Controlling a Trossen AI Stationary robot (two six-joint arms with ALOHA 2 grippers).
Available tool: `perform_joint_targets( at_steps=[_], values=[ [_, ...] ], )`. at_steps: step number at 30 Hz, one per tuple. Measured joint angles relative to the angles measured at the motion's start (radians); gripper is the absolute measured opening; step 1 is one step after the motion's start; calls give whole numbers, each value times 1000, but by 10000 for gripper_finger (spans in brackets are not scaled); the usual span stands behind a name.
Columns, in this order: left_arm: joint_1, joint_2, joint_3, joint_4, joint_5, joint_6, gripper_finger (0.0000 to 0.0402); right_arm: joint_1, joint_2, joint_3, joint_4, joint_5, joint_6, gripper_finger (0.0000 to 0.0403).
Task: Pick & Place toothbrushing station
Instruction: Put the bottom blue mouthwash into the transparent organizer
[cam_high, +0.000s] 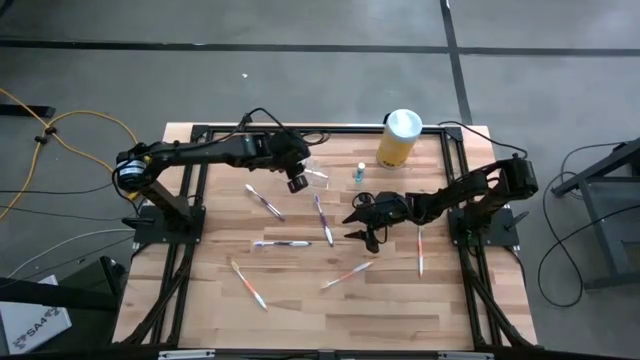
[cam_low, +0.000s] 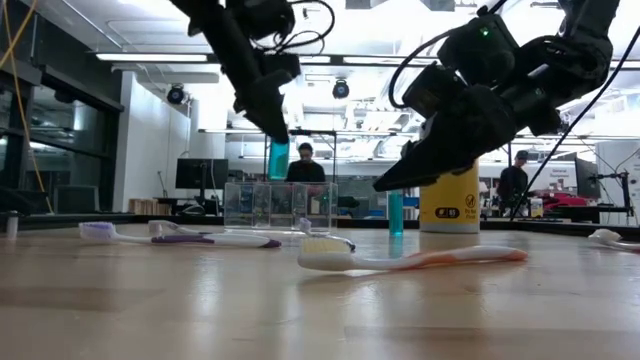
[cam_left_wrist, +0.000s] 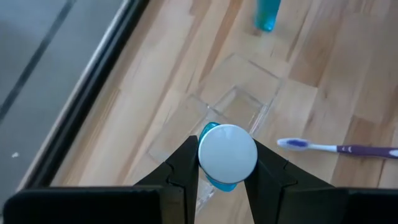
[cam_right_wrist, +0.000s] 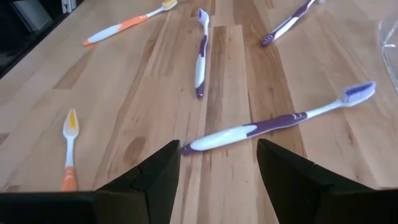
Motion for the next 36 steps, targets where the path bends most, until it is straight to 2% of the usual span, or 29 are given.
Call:
perform_joint_targets(
  at_steps=[8,18,24,36],
  values=[
    [45,0,-61,94,31,38,89,0,0,0,15,0,18,205],
    [125,0,-131,205,167,65,89,0,0,0,16,0,25,205],
    [153,1,-189,275,210,76,89,0,0,0,16,0,26,205],
    [176,16,-217,317,228,103,89,0,0,0,65,0,44,205]
  ],
)
